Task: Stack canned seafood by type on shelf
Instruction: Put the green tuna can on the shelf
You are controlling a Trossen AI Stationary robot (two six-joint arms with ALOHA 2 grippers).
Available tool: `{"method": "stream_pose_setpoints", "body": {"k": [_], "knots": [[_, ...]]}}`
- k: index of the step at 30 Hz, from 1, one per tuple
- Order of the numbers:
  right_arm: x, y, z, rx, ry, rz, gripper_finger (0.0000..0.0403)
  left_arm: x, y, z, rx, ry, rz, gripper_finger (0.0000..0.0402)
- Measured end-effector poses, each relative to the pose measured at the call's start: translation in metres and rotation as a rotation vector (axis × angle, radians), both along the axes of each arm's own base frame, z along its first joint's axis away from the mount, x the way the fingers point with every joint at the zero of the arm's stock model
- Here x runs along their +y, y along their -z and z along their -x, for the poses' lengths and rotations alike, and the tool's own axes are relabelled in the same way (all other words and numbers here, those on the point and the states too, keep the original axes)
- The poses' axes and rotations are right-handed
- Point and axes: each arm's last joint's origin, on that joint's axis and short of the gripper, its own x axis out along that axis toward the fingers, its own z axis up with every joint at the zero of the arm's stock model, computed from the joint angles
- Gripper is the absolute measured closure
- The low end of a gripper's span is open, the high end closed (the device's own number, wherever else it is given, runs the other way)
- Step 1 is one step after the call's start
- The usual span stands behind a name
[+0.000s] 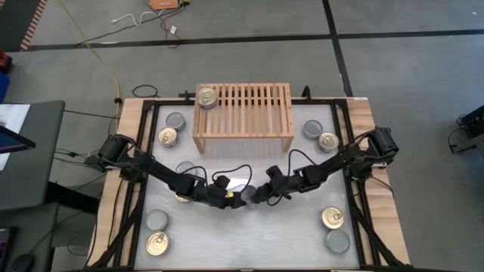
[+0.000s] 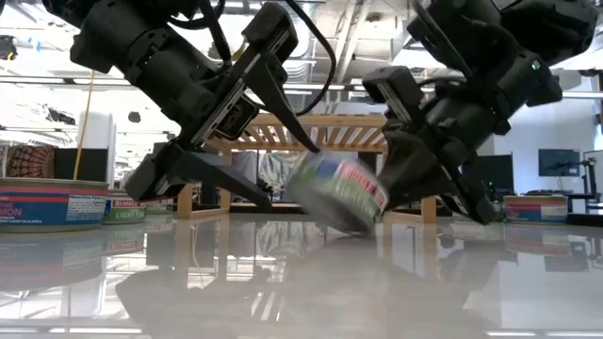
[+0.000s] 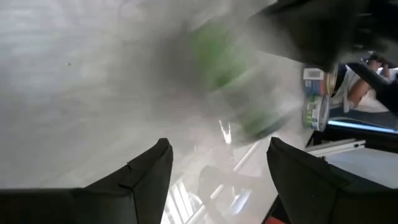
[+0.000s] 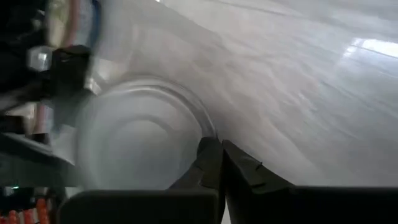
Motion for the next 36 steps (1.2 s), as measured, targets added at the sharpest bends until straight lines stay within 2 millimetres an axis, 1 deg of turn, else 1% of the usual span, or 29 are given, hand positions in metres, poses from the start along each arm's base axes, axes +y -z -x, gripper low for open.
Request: {"method": "stream_pose_setpoints", "body": {"k": [6, 11, 17, 24, 32, 36], "knots": [[0.002, 0.002, 0.002, 0.007, 0.009, 0.007, 0.038, 0.005, 0.001, -0.001, 0.012, -0.041, 0.006, 0.0152], [0.004, 0.001, 0.002, -0.006, 0.011, 0.011, 0.0375, 0.015, -0.005, -0.008, -0.069, -0.08, -0.027, 0.0152], [0.008, 0.0, 0.002, -0.019, -0.002, 0.014, 0.0379, 0.026, -0.011, -0.014, -0.131, -0.074, -0.086, 0.0152], [0.01, -0.001, 0.001, -0.027, -0.016, 0.028, 0.0374, 0.039, -0.015, -0.019, -0.167, -0.081, -0.078, 0.0152], [0.01, -0.022, 0.003, -0.095, -0.062, 0.071, 0.0378, 0.039, -0.016, -0.019, -0.168, -0.059, -0.076, 0.0152], [0.007, -0.027, 0.007, -0.077, -0.049, 0.101, 0.0377, 0.039, -0.021, -0.019, -0.19, -0.053, -0.085, 0.0152]]}}
